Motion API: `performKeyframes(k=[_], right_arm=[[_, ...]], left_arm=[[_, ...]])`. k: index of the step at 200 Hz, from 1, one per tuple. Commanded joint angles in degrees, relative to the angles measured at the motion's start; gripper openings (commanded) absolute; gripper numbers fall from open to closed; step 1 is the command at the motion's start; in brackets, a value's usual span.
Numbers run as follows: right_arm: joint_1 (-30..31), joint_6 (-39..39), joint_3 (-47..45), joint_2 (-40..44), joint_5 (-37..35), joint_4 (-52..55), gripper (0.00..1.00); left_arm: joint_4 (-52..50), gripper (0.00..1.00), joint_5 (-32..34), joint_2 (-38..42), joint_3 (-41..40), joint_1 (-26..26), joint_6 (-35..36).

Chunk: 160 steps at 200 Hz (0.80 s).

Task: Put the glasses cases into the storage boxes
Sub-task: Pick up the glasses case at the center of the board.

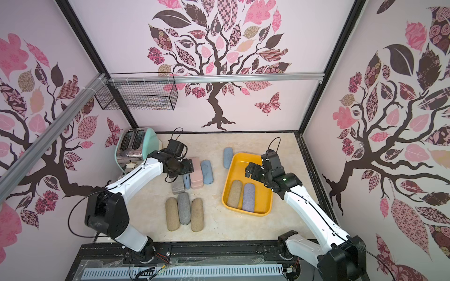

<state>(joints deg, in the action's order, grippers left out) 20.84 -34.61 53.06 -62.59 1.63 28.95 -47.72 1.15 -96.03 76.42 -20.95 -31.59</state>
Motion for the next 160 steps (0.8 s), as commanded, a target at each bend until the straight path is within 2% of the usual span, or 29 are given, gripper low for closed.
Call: performKeyframes(k=[1, 36, 52, 64, 91, 108, 124, 160], right_arm=[[-0.2, 0.1, -0.3, 0.9, 1.7, 0.4, 0.98], [-0.2, -0.5, -2.3, 1.5, 3.5, -1.8, 0.97], [-0.2, -0.9, -3.3, 1.9, 4.3, -2.8, 0.97], [-0.2, -1.0, -4.0, 2.1, 4.9, -3.3, 0.97], [-0.2, -1.0, -5.0, 2.2, 5.5, -3.8, 0.97], [-0.2, -1.0, -5.6, 2.5, 5.7, -4.2, 0.97], [-0.2, -1.0, -5.9, 2.8, 6.0, -4.5, 0.97], [-0.2, -1.6, -6.5, 3.0, 6.8, -5.3, 0.97]], left_arm=[[-4.1, 0.77, 3.6, -3.8, 5.0, -0.3, 0.7], [-6.0, 0.6, 10.0, -5.9, 5.6, -0.2, 1.0], [-5.1, 0.53, 9.9, -5.3, 4.0, 0.7, 0.5], [-5.2, 0.52, 9.9, -5.2, 3.2, 1.4, -0.1], [-4.4, 0.53, 9.1, -3.8, -0.6, 5.3, -1.9], [-3.6, 0.64, 8.2, -2.9, -3.2, 7.7, -2.1], [-3.9, 0.72, 8.4, -3.4, -3.7, 8.0, -1.4], [-2.5, 0.74, 7.1, -5.3, -4.8, 8.0, -1.6]])
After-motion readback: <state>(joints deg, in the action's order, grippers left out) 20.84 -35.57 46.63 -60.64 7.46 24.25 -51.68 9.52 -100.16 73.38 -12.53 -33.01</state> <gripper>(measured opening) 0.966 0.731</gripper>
